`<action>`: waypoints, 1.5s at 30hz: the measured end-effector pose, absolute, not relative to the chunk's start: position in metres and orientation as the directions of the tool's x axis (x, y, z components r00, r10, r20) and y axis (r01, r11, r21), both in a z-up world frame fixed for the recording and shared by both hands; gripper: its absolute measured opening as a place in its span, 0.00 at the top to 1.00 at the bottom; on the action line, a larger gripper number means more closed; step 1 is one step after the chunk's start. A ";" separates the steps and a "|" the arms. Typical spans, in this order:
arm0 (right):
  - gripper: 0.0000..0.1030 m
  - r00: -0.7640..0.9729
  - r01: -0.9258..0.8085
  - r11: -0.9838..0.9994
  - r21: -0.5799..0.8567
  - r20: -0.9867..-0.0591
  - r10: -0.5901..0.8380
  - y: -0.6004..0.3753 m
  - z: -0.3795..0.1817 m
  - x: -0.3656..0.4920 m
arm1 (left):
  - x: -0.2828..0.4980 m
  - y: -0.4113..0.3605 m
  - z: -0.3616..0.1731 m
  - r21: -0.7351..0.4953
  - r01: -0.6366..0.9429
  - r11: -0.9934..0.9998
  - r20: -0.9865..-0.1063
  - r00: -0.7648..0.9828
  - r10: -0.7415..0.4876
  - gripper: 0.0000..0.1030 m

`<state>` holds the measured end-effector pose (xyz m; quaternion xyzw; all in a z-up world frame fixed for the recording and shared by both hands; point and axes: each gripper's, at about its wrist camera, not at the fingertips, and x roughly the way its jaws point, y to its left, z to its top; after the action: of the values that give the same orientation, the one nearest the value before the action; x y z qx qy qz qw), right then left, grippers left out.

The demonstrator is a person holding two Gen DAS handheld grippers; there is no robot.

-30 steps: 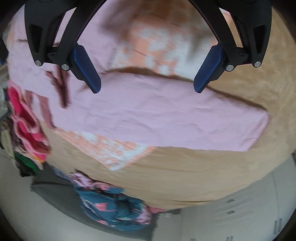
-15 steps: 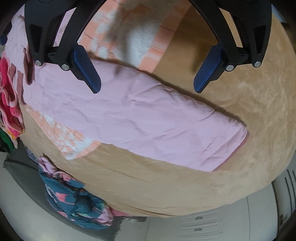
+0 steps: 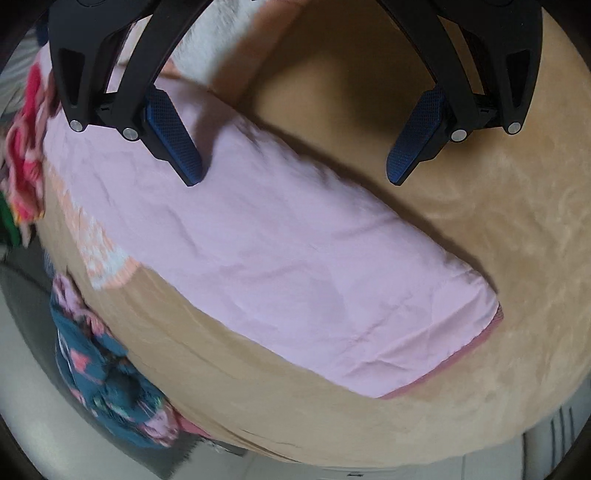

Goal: Fold large clothes
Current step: 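Move the left gripper to the other outstretched sleeve cuff, then close the left gripper on the sleeve cuff and lift it, then fold the held sleeve with the left gripper across the jacket body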

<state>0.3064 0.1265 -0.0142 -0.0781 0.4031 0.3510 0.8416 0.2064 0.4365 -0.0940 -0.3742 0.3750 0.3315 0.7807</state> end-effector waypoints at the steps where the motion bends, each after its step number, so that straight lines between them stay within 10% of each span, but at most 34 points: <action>1: 0.07 0.427 -0.653 0.742 0.152 -0.735 0.527 0.126 -0.015 0.307 | 0.205 0.441 -0.095 -0.345 -0.797 0.496 -0.828 0.507 0.239 0.09; 12: 0.07 0.449 -0.625 0.764 0.161 -0.726 0.520 0.101 -0.015 0.313 | 0.208 0.459 -0.099 -0.378 -0.801 0.464 -0.797 0.537 0.278 0.09; 15: 0.07 0.457 -0.603 0.778 0.176 -0.723 0.518 0.089 -0.014 0.316 | 0.209 0.458 -0.094 -0.349 -0.811 0.469 -0.792 0.523 0.315 0.39; 17: 0.07 0.460 -0.593 0.783 0.188 -0.719 0.521 0.081 -0.014 0.317 | 0.206 0.457 -0.085 -0.362 -0.795 0.487 -0.767 0.551 0.329 0.78; 20: 0.07 0.467 -0.578 0.792 0.198 -0.715 0.520 0.069 -0.013 0.317 | 0.203 0.453 -0.066 -0.370 -0.771 0.518 -0.731 0.586 0.350 0.85; 45: 0.07 0.581 -0.428 0.856 0.288 -0.638 0.505 -0.053 0.021 0.294 | 0.216 0.339 0.075 -0.352 -0.562 0.748 -0.469 0.798 0.379 0.89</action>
<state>0.2936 -0.0529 0.0214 0.0514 0.3747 0.2629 0.8876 0.2157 0.3390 0.0748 -0.2446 0.1875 0.2568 0.9160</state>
